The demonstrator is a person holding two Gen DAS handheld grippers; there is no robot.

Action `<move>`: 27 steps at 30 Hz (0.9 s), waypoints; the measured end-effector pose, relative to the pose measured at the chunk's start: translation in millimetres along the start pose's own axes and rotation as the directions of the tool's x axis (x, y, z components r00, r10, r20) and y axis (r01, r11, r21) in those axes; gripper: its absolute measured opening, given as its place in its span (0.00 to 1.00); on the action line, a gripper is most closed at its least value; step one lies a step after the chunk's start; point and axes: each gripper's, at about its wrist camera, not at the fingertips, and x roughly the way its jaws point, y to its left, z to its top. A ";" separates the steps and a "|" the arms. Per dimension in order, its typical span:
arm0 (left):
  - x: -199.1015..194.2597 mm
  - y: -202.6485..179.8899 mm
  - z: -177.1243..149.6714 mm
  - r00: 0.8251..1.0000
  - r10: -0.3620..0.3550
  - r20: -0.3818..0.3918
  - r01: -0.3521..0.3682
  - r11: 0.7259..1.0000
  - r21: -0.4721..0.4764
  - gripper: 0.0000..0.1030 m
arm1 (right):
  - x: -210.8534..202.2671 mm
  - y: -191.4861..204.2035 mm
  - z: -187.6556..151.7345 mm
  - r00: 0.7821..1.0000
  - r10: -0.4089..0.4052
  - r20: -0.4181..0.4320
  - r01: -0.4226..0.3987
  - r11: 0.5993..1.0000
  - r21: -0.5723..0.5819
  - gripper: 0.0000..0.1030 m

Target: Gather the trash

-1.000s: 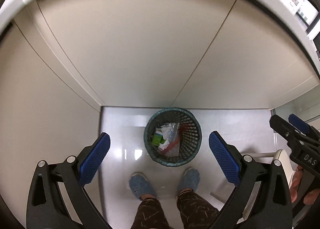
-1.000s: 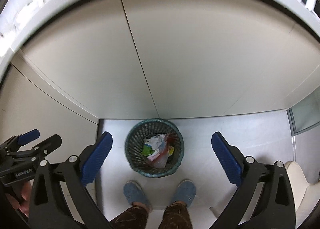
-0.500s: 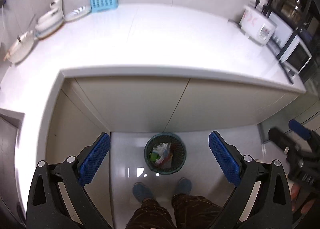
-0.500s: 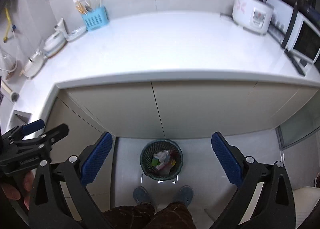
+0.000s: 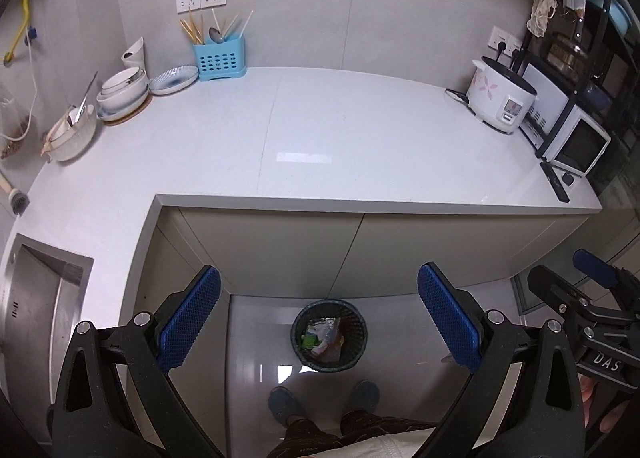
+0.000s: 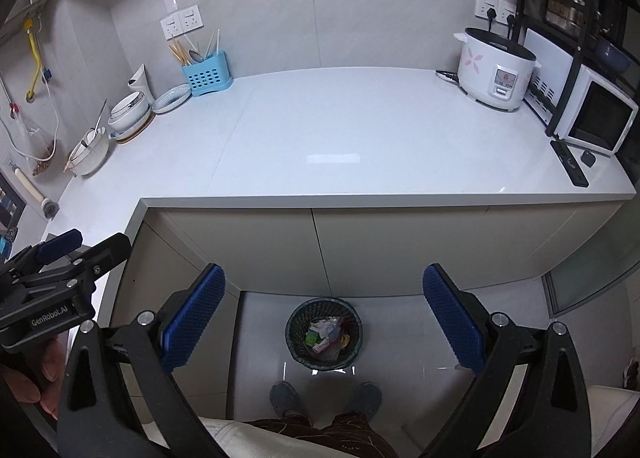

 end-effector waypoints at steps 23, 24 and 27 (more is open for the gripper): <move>-11.9 -21.6 -18.2 1.000 0.019 0.021 -0.019 1.000 0.005 0.94 | -14.9 -12.5 -10.7 1.000 0.002 0.018 -0.001 1.000 -0.008 0.92; -11.9 -21.4 -17.7 1.000 0.020 0.022 -0.020 1.000 0.005 0.94 | -15.4 -13.1 -10.7 1.000 0.003 0.020 -0.002 1.000 -0.008 0.92; -12.5 -24.2 -17.8 0.999 0.027 0.026 -0.027 1.000 0.008 0.94 | -16.3 -15.3 -9.7 1.000 0.001 0.024 -0.001 1.000 -0.006 0.92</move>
